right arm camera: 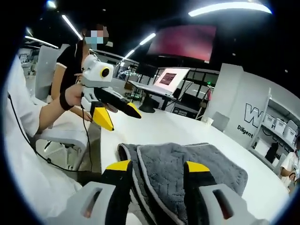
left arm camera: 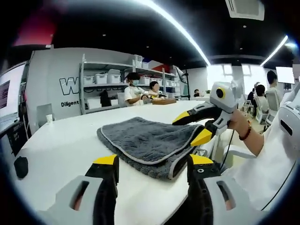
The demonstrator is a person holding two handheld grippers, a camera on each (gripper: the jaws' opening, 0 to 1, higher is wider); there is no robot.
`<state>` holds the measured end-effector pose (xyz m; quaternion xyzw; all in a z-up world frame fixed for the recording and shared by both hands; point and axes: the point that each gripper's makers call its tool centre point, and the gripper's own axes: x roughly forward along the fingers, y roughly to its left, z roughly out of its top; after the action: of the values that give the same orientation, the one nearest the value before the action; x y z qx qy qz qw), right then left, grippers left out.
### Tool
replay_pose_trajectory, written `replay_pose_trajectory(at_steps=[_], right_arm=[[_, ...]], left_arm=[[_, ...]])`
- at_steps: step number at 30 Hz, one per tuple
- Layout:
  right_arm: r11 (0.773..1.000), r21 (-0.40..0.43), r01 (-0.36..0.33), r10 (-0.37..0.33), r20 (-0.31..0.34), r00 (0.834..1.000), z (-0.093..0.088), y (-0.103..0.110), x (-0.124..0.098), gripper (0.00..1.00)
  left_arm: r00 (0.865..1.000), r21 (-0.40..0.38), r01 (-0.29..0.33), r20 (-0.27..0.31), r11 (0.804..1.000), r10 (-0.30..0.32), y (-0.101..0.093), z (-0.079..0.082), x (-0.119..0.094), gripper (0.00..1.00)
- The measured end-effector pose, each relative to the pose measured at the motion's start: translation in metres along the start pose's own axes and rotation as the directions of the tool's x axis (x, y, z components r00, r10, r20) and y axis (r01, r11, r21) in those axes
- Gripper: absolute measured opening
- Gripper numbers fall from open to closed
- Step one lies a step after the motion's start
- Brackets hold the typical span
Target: Open the folded towel by lifting each exposed corner and separating the folded layers until the towel lies flat within the target outline without major curled edges
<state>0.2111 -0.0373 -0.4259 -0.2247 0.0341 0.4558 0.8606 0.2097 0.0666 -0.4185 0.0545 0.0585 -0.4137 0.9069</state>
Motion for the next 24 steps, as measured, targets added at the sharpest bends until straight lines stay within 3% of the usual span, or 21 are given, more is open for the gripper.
replay_pose_trajectory(at_steps=[24], right_arm=[[0.999,-0.052,-0.003,-0.001,-0.071,0.998,-0.006,0.0,0.03,0.4]], left_arm=[[1.0,-0.017,-0.001,0.007,1.0,0.001,0.007,0.002,-0.007,0.55]])
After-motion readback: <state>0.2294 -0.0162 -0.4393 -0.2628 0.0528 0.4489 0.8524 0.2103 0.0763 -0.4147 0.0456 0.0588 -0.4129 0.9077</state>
